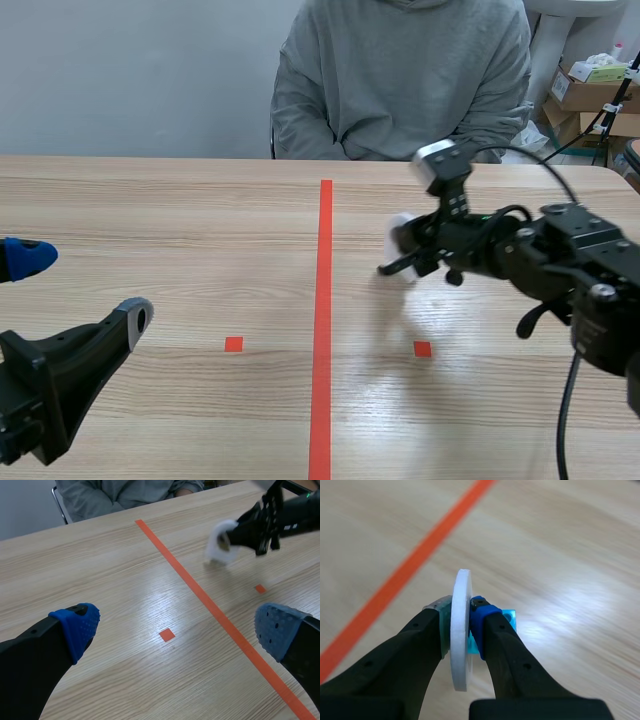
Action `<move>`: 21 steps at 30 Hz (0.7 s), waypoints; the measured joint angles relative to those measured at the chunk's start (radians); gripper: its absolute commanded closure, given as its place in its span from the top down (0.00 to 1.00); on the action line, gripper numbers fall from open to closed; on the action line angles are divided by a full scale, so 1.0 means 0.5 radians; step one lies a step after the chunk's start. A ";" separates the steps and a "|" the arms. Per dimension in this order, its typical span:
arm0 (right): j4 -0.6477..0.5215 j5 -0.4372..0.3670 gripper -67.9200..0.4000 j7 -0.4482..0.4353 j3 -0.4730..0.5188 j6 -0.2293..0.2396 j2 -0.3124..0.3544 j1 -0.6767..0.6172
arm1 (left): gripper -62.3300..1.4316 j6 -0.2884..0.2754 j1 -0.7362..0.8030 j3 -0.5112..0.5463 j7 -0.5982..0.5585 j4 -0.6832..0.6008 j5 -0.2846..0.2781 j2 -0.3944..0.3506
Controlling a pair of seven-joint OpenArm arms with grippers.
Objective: Do the leaf sorting experiment
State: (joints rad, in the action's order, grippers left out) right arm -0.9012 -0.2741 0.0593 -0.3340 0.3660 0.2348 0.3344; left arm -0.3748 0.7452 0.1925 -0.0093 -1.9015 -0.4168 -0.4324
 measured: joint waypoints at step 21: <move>1.007 -0.048 0.03 -0.032 0.102 -0.388 0.063 0.850 | 1.00 0.000 0.000 0.000 0.001 0.000 -0.001 0.000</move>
State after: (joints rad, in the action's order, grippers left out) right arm -0.3977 -0.2981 0.0433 -0.2829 0.1719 0.2665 0.7593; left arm -0.3748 0.7452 0.1925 -0.0090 -1.9015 -0.4171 -0.4324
